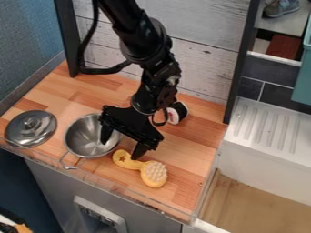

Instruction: Move silver mixing bowl to top left of the table

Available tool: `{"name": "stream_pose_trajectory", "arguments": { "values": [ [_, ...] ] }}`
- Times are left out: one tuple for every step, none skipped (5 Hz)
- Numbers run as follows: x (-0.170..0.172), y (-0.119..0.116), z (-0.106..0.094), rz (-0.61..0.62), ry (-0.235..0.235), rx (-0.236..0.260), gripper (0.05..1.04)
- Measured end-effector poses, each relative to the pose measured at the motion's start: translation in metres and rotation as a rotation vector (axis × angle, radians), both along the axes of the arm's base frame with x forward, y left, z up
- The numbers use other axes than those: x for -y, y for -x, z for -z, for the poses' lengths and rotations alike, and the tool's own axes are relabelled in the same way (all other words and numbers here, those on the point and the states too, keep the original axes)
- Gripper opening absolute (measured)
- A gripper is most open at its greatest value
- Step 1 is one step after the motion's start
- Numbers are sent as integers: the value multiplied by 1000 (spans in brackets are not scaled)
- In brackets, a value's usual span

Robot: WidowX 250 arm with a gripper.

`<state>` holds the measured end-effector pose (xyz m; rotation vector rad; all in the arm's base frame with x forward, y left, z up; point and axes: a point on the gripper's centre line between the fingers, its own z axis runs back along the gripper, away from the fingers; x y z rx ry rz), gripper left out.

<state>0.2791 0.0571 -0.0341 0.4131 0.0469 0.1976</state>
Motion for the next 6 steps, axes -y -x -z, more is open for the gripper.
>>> {"name": "stream_pose_trajectory", "arguments": {
  "values": [
    [-9, -1, 4, -23, 14, -6, 662],
    [-8, -2, 6, -37, 38, 3, 352],
    [-7, -1, 6, -31, 42, -7, 140],
    [-8, 2, 5, -21, 25, -30, 77],
    [-11, 5, -1, 45, -47, -83, 74],
    [-21, 3, -12, 127, -155, -134, 74]
  ]
}}
